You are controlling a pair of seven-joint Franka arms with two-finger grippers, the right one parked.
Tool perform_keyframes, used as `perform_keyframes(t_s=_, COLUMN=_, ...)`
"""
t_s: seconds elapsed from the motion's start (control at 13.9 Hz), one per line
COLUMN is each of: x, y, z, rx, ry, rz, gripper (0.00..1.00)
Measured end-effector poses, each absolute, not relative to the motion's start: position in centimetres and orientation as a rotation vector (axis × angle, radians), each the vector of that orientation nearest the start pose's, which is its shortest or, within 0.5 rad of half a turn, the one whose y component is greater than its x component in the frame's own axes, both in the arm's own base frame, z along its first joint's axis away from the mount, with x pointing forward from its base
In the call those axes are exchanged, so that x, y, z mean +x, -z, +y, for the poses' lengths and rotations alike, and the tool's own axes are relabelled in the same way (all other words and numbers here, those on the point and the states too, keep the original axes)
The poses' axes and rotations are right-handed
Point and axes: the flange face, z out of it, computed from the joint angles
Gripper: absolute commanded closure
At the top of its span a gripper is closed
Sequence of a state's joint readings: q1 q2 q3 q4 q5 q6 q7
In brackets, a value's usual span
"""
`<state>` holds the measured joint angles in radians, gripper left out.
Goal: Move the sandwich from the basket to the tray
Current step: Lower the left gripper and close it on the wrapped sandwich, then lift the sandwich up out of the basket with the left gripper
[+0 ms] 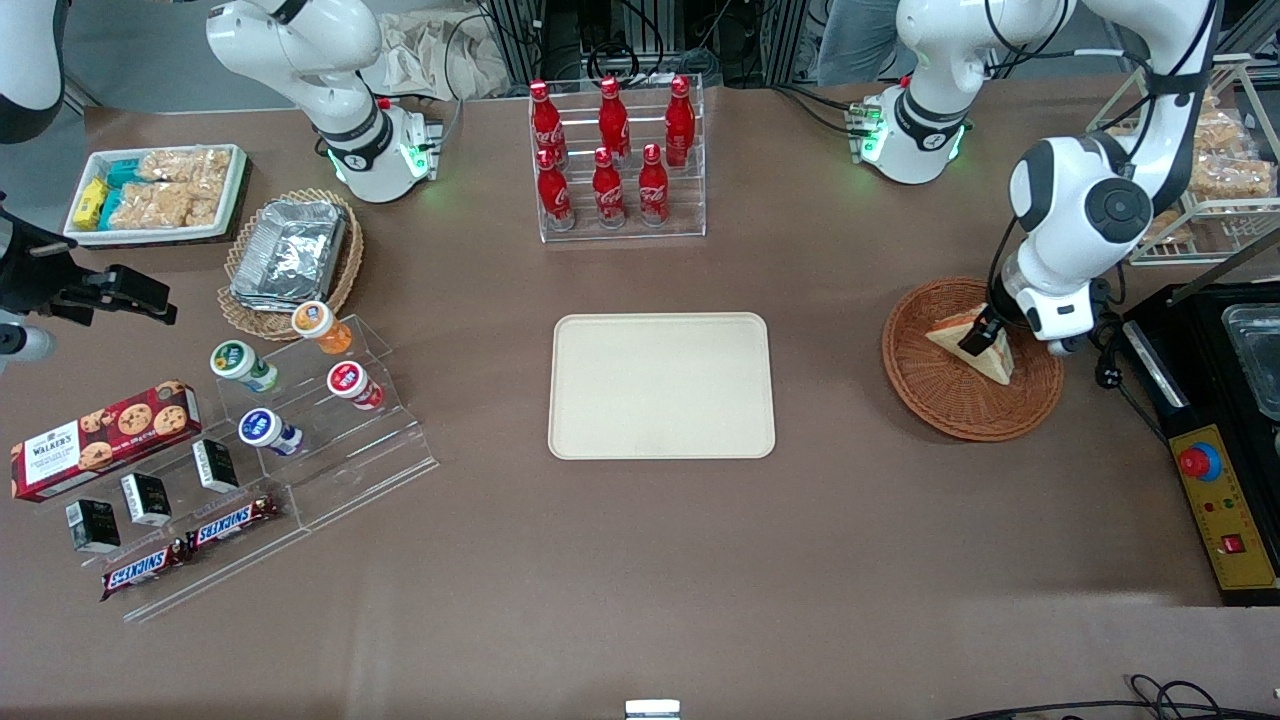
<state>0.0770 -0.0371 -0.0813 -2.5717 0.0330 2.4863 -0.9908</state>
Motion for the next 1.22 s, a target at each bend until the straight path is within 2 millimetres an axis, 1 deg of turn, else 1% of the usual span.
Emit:
perform_keyframes(t_s=0.14, x=44.1, y=-26.0, z=0.3, rx=-2.744, ry=-0.052, rz=-1.445, gripper=0.0)
perform_keyframes(t_s=0.36, x=44.2, y=-25.0, z=0.8, rx=-2.738, ry=-0.057, rz=-1.454, gripper=0.01)
perform_keyframes(t_s=0.43, x=44.2, y=-24.7, z=0.8, rx=-2.742, ry=-0.052, rz=-1.455, gripper=0.06)
perform_keyframes(t_s=0.5, x=44.3, y=-24.3, z=0.8, rx=-2.745, ry=-0.046, rz=-1.456, gripper=0.15)
perform_keyframes(t_s=0.58, x=44.3, y=-23.8, z=0.8, rx=-2.748, ry=-0.043, rz=-1.457, gripper=0.32)
perform_keyframes(t_s=0.72, x=44.3, y=-22.9, z=0.8, rx=-2.75, ry=-0.046, rz=-1.458, gripper=0.71)
perform_keyframes(t_s=0.79, x=44.4, y=-22.7, z=1.0, rx=-2.747, ry=-0.043, rz=-1.466, gripper=0.93)
perform_keyframes(t_s=0.86, x=44.4, y=-22.6, z=1.3, rx=-2.745, ry=-0.041, rz=-1.474, gripper=1.0)
perform_keyframes(t_s=1.01, x=44.5, y=-22.9, z=1.6, rx=-2.746, ry=-0.029, rz=-1.48, gripper=1.0)
perform_keyframes(t_s=1.08, x=44.8, y=-23.3, z=1.6, rx=-2.751, ry=-0.012, rz=-1.479, gripper=1.0)
perform_keyframes(t_s=1.15, x=45.1, y=-24.2, z=1.6, rx=-2.759, ry=0.012, rz=-1.475, gripper=1.0)
perform_keyframes(t_s=1.22, x=45.4, y=-25.5, z=1.5, rx=-2.769, ry=0.032, rz=-1.457, gripper=1.0)
